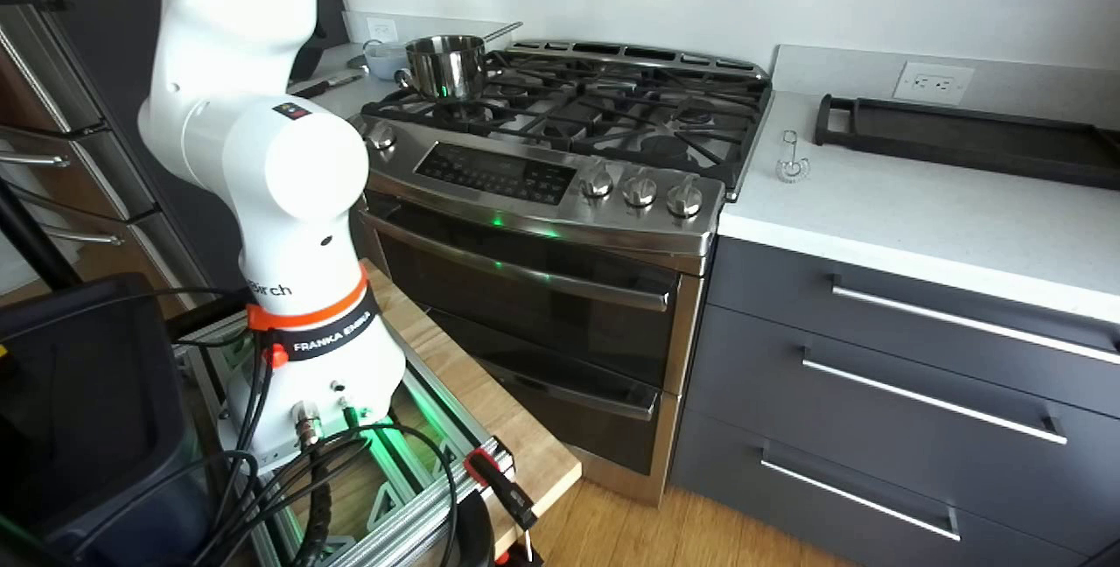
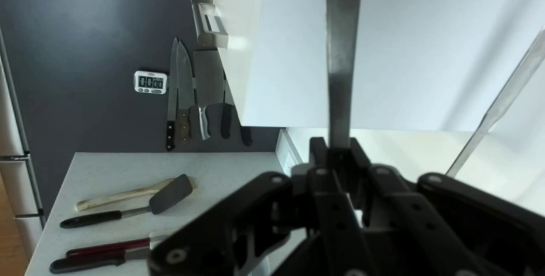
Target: Remove the silver utensil from the pot and hang it on the hook at the top left
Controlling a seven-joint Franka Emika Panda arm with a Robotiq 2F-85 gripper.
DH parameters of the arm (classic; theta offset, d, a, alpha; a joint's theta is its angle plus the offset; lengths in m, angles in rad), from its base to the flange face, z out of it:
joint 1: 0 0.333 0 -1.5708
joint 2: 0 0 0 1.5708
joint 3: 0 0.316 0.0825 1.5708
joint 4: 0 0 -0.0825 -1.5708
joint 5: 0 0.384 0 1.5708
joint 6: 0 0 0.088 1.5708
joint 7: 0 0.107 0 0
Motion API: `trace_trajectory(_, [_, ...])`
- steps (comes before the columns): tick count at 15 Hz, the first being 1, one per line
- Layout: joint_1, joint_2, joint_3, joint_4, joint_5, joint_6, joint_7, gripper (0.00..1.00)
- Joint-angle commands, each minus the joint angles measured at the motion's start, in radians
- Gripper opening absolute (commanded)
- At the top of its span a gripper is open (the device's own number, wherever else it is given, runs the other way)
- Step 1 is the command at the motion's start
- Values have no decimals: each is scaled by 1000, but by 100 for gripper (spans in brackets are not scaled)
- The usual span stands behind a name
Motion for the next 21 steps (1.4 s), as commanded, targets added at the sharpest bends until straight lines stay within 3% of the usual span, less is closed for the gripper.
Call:
trace_trajectory(1, [-3, 12, -2, 29, -16, -19, 40, 3])
trace_trajectory(21, [0, 20, -4, 27, -72, -87, 97, 3])
